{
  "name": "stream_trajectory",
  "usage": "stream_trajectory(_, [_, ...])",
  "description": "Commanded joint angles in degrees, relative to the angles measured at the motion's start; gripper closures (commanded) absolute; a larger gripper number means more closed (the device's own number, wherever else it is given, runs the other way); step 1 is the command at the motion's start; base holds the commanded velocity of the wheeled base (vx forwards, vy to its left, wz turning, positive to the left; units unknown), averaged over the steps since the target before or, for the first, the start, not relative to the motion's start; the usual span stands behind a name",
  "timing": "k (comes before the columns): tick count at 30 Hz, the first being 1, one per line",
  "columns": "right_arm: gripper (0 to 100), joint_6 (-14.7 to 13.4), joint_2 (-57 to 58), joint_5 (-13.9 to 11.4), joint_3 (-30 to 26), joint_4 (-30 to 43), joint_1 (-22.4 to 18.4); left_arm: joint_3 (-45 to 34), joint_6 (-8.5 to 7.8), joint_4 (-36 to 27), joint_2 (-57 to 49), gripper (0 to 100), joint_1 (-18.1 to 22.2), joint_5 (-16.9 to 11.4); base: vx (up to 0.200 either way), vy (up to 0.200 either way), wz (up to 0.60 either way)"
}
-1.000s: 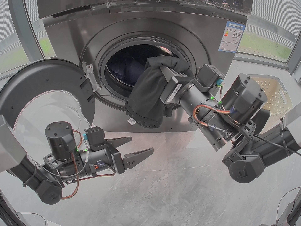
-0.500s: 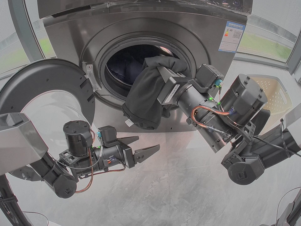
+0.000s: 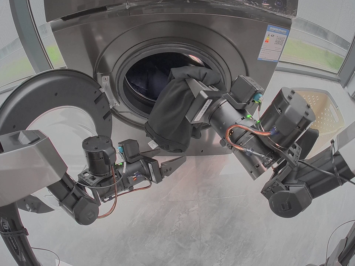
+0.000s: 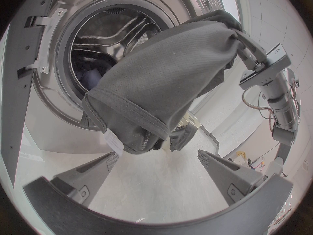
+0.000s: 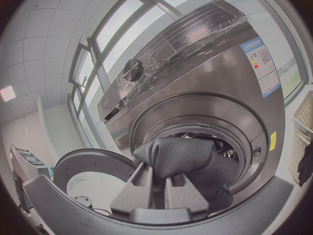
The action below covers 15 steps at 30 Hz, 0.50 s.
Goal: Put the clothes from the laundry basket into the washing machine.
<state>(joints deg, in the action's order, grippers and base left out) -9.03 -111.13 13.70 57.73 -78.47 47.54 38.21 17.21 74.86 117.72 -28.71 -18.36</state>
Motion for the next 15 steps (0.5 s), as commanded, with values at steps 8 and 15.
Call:
stream_trajectory(8, [100,0.07,0.04,0.01,-0.08,-0.10,0.09,6.62,0.10,-0.16,5.23,0,0.14,2.71,0.000,0.000,0.00])
stream_trajectory(15, [100,0.16,-0.05,0.01,0.01,-0.10,0.27,10.66,0.19,-0.16,6.20,0,0.06,4.65,0.000,0.000,0.00])
